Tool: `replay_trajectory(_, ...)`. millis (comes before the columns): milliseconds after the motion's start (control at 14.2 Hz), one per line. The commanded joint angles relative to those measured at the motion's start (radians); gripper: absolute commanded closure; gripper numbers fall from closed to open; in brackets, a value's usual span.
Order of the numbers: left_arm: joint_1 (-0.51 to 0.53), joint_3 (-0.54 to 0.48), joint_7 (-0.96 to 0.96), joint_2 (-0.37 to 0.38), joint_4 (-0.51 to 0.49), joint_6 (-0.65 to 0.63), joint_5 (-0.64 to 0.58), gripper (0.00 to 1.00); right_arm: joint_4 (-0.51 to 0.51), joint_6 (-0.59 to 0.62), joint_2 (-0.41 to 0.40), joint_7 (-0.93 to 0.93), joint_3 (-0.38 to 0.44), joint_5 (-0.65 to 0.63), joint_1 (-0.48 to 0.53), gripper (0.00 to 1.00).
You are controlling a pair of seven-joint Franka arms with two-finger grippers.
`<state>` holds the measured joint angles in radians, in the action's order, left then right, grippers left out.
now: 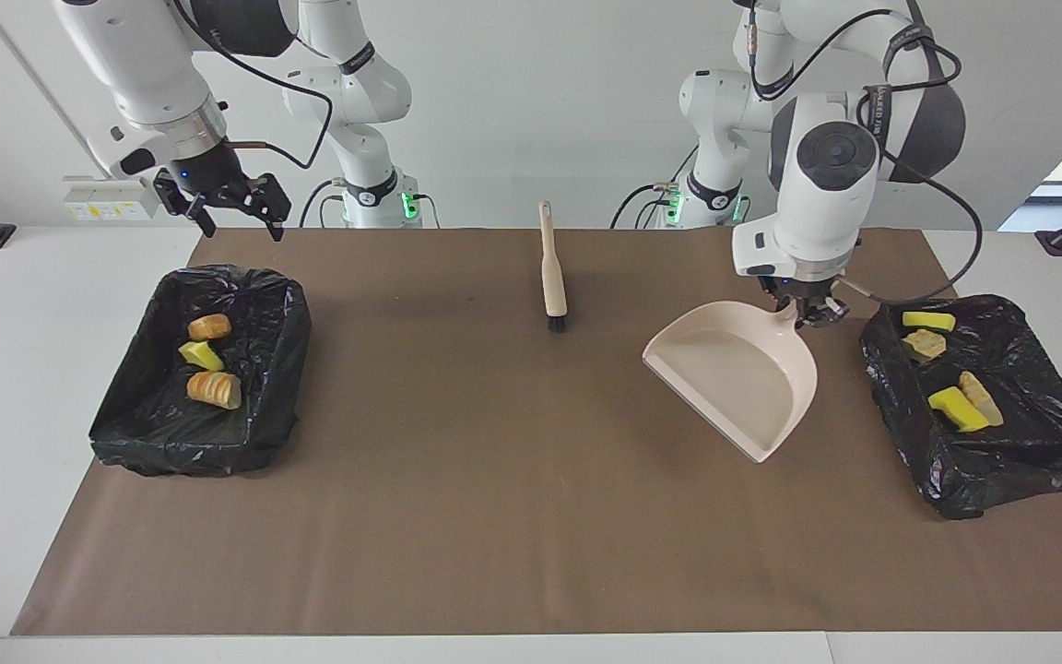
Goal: Sweep and dump trash in bin
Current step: 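Bring the empty dustpan back and set it down with the left gripper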
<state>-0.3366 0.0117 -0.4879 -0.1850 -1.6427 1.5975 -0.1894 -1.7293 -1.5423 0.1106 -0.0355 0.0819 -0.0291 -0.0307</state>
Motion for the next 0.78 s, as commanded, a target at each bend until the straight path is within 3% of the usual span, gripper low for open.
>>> replay_trajectory(0,-0.1,-0.021,0.3,-0.088,0.053,-0.007,0.076,1.0,0.01,0.015,0.003,0.02,0.019,-0.003,0.008,0.0)
replay_trajectory(424,-0.22,-0.018,0.684,-0.364,0.387,-0.057,0.123,1.0,0.007,0.03,0.006,0.014,0.058,-0.005,0.008,0.0)
replay_trajectory(706,-0.3,-0.024,0.793,-0.546,0.536,-0.053,0.137,1.0,0.007,-0.05,0.0,0.008,0.039,-0.002,-0.006,0.0)
